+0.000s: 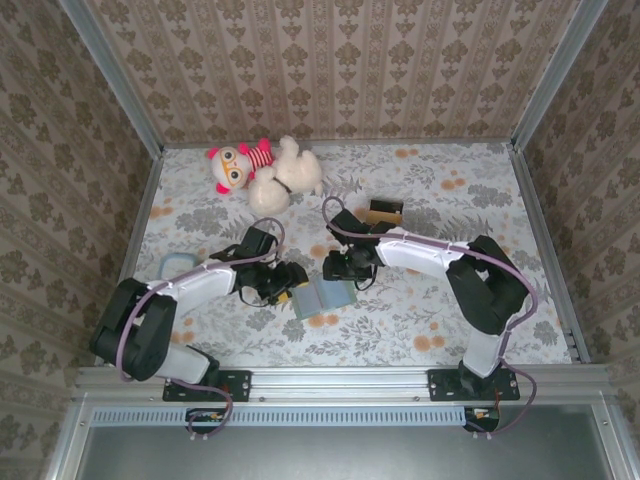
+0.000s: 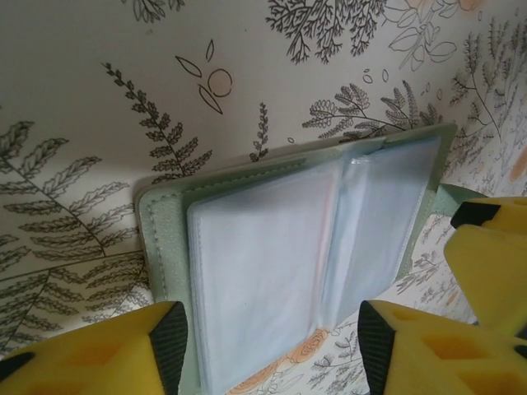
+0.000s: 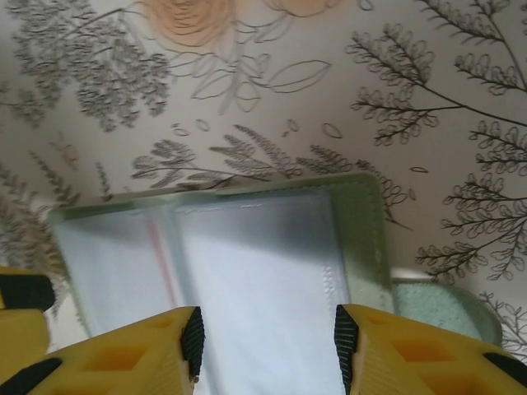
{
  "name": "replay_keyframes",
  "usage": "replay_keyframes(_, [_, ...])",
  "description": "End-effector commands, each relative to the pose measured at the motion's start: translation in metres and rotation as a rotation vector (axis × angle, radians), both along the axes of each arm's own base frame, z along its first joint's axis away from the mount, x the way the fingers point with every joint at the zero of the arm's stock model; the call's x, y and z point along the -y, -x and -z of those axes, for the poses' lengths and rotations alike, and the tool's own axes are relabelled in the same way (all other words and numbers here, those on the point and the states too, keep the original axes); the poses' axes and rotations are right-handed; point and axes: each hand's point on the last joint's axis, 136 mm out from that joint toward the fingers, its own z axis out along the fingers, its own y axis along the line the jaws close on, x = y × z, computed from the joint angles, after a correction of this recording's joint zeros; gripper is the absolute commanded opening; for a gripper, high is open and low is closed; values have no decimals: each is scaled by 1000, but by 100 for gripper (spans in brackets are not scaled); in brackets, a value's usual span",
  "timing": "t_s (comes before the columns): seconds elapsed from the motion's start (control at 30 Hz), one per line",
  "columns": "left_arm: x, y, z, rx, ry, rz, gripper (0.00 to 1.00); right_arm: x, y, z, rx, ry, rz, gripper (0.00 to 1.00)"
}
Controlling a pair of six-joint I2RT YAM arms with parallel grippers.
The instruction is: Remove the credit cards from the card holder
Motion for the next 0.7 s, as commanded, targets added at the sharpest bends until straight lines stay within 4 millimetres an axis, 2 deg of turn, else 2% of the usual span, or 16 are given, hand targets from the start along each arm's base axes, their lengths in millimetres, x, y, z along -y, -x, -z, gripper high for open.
replay_keyframes(0.0, [8,-7,-2,8,14,9,58,12,5,21,-34,61,46,49])
replay_keyframes(0.17, [10,-7,4,-8,10,21,56,16,13,39,-82,79,70,49])
replay_keyframes(0.3, [12,-9,3,-5,15,35,50,16,17,46,-106,70,81,49])
replay_keyframes(0.67, [14,-8,2,-1,18,49,41,20,15,51,-96,90,84,48])
